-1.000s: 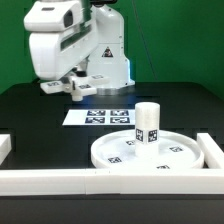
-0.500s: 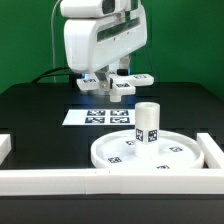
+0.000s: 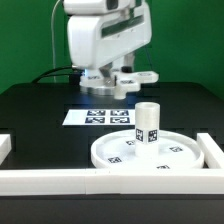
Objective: Assemble round table
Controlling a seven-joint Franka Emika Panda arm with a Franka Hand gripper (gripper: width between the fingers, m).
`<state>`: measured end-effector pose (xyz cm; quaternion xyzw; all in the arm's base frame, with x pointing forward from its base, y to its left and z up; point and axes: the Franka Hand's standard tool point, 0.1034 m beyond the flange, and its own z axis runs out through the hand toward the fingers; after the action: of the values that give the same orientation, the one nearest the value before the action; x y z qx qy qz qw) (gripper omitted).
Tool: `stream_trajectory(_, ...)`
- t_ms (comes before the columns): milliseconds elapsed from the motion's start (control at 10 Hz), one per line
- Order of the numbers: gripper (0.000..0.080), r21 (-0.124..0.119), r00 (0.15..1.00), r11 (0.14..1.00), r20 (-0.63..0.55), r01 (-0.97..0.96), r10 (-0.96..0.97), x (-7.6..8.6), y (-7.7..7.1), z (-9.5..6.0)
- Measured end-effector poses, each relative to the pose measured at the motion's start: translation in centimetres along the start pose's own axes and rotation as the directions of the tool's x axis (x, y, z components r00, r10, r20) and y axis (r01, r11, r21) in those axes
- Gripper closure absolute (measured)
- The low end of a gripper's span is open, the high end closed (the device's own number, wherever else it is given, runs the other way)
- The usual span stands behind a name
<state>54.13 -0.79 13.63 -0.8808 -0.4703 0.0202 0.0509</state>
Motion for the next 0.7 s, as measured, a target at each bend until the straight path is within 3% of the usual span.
stream_trajectory(300, 0.0350, -0.021, 0.999, 0.999, -0.021, 0.041, -0.042, 3.2, -0.3, -1.4)
stream_trajectory(500, 0.0350, -0.017, 0.999, 0.999, -0.020, 0.035, -0.035, 2.8, -0.2, -1.2)
stream_trajectory(600, 0.0350, -0.027, 0.999, 0.999, -0.026, 0.042, -0.042, 2.9, -0.1, -1.0)
stream_trajectory(700, 0.0350, -0.075, 0.997, 0.995, -0.047, 0.061, -0.065, 2.8, -0.1, -0.1)
